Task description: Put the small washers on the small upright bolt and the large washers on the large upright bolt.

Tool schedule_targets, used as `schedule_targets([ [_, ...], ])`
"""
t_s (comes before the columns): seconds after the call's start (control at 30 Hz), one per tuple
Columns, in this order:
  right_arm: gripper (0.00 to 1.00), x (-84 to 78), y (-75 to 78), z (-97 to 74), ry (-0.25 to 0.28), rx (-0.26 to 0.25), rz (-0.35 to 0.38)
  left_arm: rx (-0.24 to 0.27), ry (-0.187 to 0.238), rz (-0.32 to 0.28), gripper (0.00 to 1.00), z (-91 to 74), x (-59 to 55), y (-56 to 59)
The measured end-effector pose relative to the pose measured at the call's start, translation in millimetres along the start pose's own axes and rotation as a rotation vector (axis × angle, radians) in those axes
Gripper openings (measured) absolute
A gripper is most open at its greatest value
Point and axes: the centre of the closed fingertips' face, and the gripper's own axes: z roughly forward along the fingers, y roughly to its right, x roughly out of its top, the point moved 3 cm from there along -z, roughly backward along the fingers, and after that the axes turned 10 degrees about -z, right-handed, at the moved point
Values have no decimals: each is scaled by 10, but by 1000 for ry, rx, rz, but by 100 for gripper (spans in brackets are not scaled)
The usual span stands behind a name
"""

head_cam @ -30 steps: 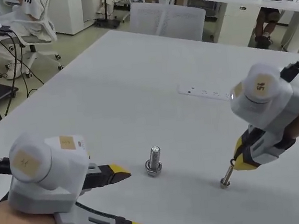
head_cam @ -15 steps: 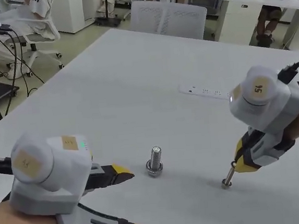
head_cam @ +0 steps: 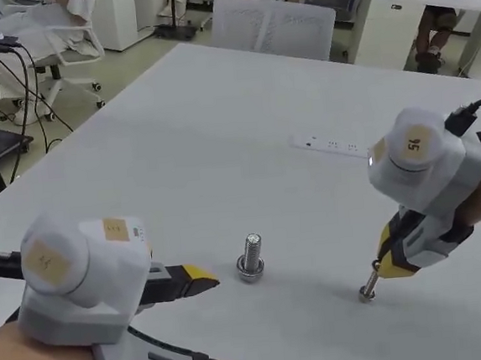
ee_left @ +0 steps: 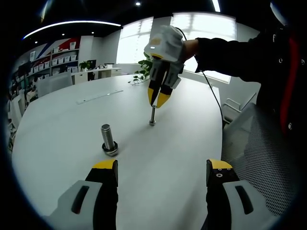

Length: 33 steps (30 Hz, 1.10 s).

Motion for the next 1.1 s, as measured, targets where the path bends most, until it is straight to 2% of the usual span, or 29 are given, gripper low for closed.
schedule_targets([
  [0.47,13,-16,-8,110,-3,20,3,5,-4,-4,75,5,-9,-12],
  [1.1,13,-74,-21,434,-17,46,38,3,-14,-10,75,14,-44,-9],
])
